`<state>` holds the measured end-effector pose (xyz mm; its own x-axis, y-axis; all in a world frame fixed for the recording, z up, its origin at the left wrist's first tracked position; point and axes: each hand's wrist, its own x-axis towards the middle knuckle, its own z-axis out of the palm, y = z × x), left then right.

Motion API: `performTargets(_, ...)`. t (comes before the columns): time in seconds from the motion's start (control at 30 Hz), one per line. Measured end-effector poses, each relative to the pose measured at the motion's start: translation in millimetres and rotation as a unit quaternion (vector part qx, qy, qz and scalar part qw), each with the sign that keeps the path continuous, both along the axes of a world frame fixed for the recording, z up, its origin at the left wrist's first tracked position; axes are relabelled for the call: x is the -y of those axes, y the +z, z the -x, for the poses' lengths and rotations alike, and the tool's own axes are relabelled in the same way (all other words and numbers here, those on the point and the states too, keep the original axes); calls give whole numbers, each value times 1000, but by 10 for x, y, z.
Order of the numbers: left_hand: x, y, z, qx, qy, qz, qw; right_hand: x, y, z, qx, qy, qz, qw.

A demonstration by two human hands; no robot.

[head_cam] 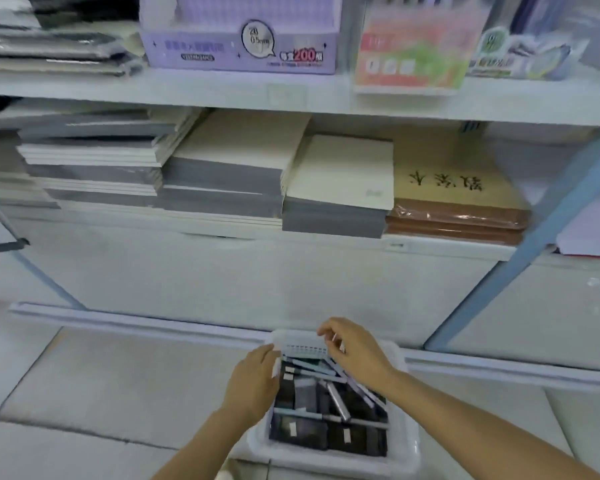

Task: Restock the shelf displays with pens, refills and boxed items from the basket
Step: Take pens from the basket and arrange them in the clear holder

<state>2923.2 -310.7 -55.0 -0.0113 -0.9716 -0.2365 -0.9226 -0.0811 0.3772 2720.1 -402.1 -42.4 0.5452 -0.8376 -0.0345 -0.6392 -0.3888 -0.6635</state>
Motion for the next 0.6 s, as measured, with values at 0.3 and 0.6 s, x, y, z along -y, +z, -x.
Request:
performTargets(0.3, -314, -803, -102, -28, 68, -20, 997, -29, -1153, -1, -138, -7, -75, 988)
performTargets(0.6, -303, -849, -89, -16, 70, 56, 996, 0, -1405, -112, -292, 61, 20, 954)
